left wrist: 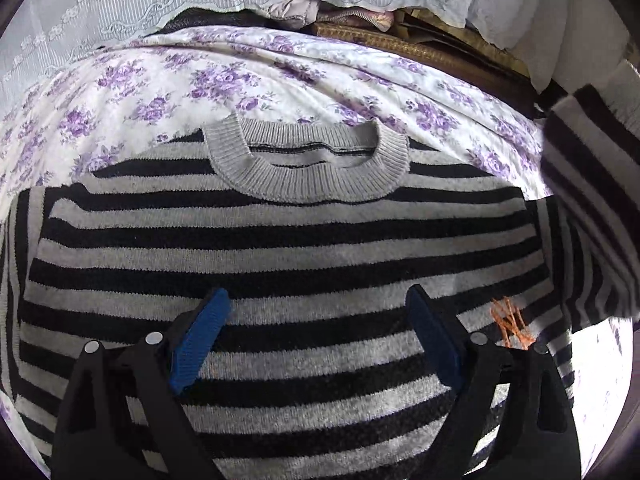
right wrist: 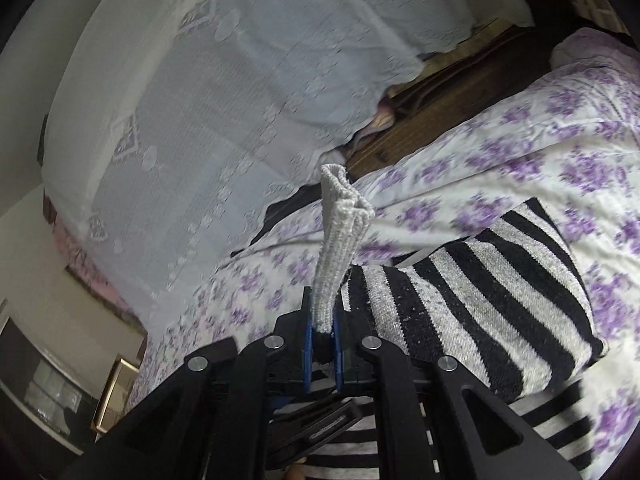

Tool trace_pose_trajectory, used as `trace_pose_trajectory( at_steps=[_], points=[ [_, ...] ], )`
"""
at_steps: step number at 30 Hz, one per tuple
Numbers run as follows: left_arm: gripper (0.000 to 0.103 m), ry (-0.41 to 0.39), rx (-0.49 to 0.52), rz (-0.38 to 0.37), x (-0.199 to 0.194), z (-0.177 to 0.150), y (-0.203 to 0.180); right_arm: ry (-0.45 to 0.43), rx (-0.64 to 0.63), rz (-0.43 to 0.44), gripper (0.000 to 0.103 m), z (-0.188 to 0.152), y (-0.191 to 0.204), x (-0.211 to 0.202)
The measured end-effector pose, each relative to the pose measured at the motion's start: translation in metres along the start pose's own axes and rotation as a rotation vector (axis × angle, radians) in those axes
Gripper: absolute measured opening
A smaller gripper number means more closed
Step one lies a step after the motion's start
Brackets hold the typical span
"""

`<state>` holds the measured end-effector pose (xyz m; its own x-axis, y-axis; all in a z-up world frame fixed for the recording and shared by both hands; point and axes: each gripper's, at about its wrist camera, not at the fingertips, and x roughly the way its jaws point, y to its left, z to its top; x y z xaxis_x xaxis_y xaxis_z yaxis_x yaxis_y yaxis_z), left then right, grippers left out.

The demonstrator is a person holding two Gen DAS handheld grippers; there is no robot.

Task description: Fold small clothes

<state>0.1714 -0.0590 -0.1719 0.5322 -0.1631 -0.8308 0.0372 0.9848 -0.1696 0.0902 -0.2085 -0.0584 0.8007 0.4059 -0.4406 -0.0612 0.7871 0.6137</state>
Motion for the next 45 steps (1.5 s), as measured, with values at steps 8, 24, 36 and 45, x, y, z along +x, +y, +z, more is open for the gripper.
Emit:
trace_pose_trajectory(
  at_steps=[8,24,36,45],
  points=[
    [0.088,-0.008,-0.064,-0.037,0.002,0.008,0.018,0.102,-0.045,0.033,0.009,-0.032,0.037,0.036],
    [0.088,-0.06,-0.283,0.089,-0.01,0.016,0.095,0.251,-0.123,0.044,0.041,-0.066,0.026,0.07],
    [0.087,-0.053,-0.239,-0.124,-0.032,0.014,0.071,0.074,-0.144,-0.181,0.039,-0.015,-0.037,0.008],
    [0.078,-0.011,-0.237,-0.281,-0.039,0.008,0.063,0.084,-0.093,-0.209,0.034,0.001,-0.086,-0.007]
  ],
)
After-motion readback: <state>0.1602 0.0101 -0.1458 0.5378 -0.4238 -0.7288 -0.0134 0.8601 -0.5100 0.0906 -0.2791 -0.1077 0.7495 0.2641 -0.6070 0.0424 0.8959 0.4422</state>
